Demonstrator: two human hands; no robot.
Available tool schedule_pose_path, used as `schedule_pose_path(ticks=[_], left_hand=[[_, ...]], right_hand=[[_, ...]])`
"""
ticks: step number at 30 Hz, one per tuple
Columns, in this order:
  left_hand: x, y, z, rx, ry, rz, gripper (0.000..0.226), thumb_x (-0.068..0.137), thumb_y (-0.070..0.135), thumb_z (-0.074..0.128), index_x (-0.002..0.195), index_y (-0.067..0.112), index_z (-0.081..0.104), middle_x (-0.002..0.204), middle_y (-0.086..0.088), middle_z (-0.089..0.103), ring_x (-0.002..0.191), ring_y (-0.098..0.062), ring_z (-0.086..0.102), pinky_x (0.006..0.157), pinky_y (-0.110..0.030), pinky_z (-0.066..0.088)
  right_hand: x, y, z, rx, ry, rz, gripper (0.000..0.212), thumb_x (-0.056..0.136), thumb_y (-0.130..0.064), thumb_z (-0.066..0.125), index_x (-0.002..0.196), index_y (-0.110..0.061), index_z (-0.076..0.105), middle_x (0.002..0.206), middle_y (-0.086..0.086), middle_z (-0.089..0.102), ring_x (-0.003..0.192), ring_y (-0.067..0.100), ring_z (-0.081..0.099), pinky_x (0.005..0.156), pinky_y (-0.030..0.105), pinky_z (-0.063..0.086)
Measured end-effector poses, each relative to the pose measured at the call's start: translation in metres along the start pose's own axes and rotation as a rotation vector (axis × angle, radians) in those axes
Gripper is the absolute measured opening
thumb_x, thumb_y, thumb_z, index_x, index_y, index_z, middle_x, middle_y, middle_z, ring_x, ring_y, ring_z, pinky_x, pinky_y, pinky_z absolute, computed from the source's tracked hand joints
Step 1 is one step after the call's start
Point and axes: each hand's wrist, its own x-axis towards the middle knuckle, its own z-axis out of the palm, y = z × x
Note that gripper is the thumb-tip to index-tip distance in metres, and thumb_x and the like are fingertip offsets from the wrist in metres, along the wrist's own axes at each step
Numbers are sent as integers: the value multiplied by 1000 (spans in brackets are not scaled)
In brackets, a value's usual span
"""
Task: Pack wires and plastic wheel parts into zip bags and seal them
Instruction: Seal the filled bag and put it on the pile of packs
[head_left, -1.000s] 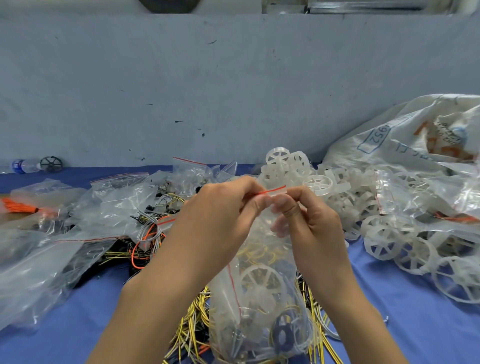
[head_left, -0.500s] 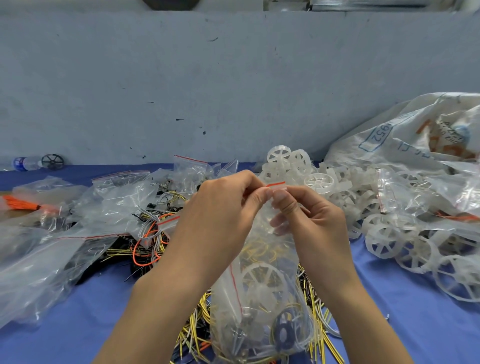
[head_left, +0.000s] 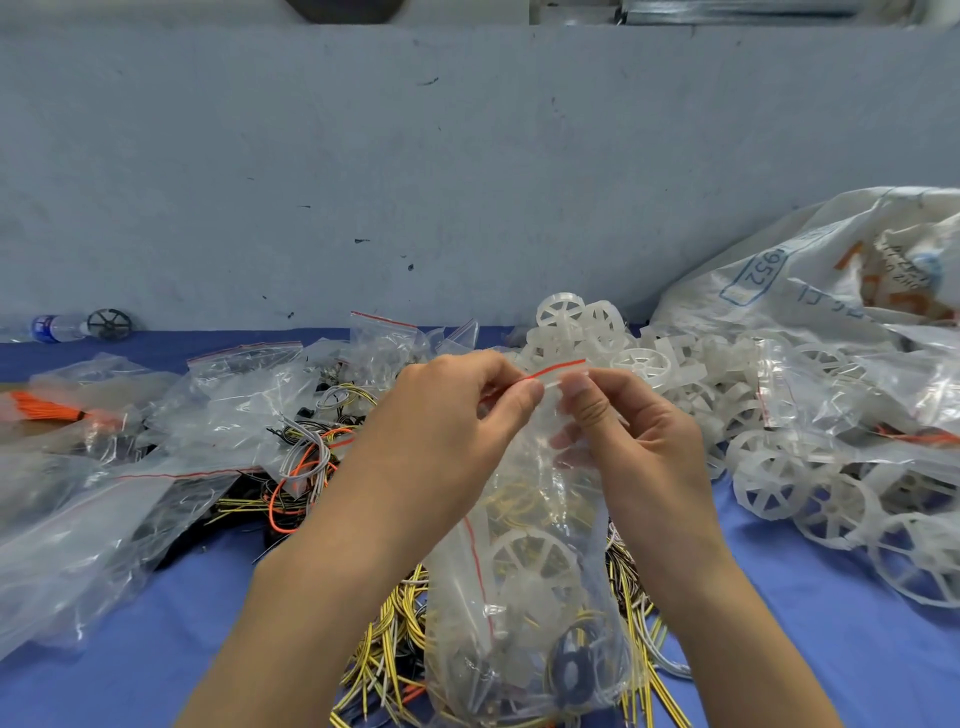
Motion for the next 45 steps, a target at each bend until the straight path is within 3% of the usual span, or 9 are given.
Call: schedule_pose_path(ticks=[6,12,25,28,32,37,41,45], left_hand=[[-1,-8,-10,16,-65,-39,24,93,45,56,85,28,69,69,8,67,68,-7,62,66,-39,52],[-3,-4,-6,72,-25,35,24,95,45,52,89,30,69,69,12,65,67,-5,60,61,-35,50],[-7,1,-8,328,19,88,38,95,54,28,88,29,56,70,7,64,62,-20,56,62,-37,48],[-7,2,-9,261,4,120,31,95,53,36,98,34,60,73,13,67,66,-11,61,65,-38,53],[-6,1,-9,223,17,155,20,95,48,49,101,34,62,74,12,67,70,-13,63,65,-38,53],[-7,1,-6,234,33,163,22,96,47,48,101,33,64,74,12,67,70,-15,63,63,-38,52],[-5,-6,-11,250,20,170,24,95,47,46,100,33,65,73,16,67,65,-8,59,62,-33,50],[-5,-18,-21,191,-4,140,24,96,46,48,99,32,67,74,13,67,71,-13,63,66,-38,52]], right_hand=[[2,0,-6,30,43,18,20,88,-33,67,92,-15,73,71,1,67,62,11,62,56,20,52],[1,3,-3,39,-104,112,17,81,-39,73,83,-22,77,75,-2,71,66,10,65,61,23,55],[0,2,0,16,-40,63,17,76,-42,74,79,-25,78,71,1,71,54,10,58,52,20,50],[0,2,0,20,-42,69,18,77,-43,73,79,-26,78,70,0,69,53,10,57,52,22,50],[-1,0,-1,24,-81,57,16,81,-40,73,81,-25,77,73,-1,70,55,12,57,54,24,51],[-2,-4,0,24,-78,46,11,78,-38,75,82,-29,79,73,-3,72,58,10,59,55,22,51],[-1,-6,-5,13,-7,74,15,75,-41,75,75,-26,78,69,-3,71,55,8,59,54,19,50],[1,-7,-12,4,66,94,12,75,-37,74,70,-27,77,62,-6,69,51,5,56,52,16,47]])
